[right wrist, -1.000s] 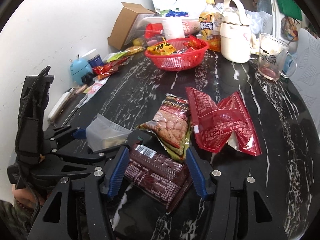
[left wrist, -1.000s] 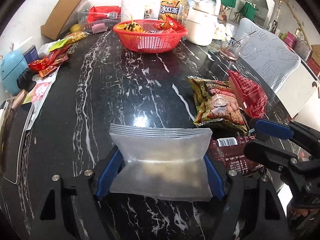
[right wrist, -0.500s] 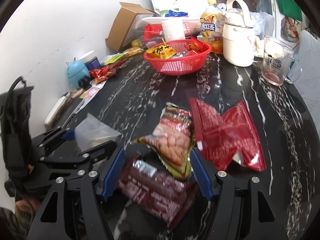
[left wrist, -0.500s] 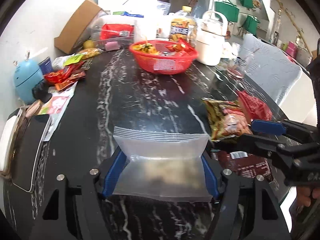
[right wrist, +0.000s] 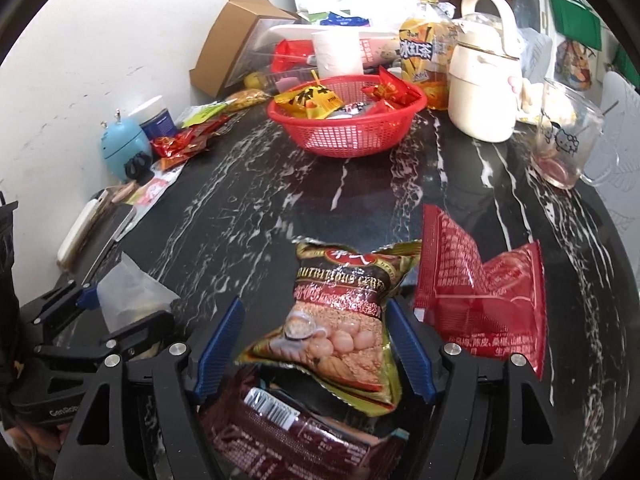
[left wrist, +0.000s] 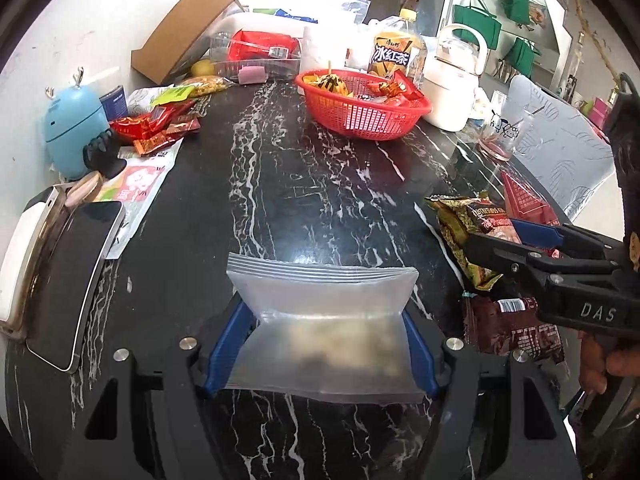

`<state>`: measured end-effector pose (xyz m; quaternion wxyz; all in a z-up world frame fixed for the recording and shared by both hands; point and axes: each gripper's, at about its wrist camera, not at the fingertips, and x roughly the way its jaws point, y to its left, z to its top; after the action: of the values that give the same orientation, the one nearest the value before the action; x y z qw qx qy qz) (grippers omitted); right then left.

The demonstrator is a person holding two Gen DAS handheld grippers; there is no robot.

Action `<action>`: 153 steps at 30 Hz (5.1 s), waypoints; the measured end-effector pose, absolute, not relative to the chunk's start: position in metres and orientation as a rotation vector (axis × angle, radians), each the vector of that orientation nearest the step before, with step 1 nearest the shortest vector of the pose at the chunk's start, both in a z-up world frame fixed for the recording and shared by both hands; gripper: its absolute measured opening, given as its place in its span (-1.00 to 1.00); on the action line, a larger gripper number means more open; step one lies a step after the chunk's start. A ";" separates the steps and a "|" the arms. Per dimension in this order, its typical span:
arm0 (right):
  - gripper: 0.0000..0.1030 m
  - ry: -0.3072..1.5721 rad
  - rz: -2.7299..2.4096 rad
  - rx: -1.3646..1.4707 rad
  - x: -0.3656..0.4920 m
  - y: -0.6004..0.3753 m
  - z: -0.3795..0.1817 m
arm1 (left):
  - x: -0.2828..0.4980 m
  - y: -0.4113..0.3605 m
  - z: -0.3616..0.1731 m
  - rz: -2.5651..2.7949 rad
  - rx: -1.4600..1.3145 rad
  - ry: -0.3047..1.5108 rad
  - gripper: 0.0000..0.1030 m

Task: Organize snacks
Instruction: 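Grasp the clear zip bag with the left gripper while the right grasps the nut-snack bag, then lift the zip bag and nut-snack bag and carry them over the red basket, then open both grippers to drop the zip bag and nut-snack bag into the basket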

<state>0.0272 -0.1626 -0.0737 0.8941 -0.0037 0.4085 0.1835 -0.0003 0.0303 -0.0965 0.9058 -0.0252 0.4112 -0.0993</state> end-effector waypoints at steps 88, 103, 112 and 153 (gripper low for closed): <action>-0.19 0.618 0.563 -0.013 0.111 -0.198 0.071 | 0.129 -0.019 0.079 -0.389 -0.043 0.625 0.36; -0.19 0.577 0.551 0.029 0.201 -0.203 0.089 | 0.211 -0.022 0.092 -0.401 -0.071 0.571 0.36; -0.19 0.613 0.504 0.095 0.252 -0.214 0.060 | 0.257 -0.029 0.059 -0.421 -0.100 0.626 0.36; -0.20 0.723 0.437 0.023 0.272 -0.198 0.023 | 0.283 -0.023 0.001 -0.269 -0.011 0.737 0.75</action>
<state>0.2716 -0.1975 0.0232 0.9120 0.0110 0.3510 0.2121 0.2834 -0.0234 0.0005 0.9239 -0.0052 0.3593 -0.1311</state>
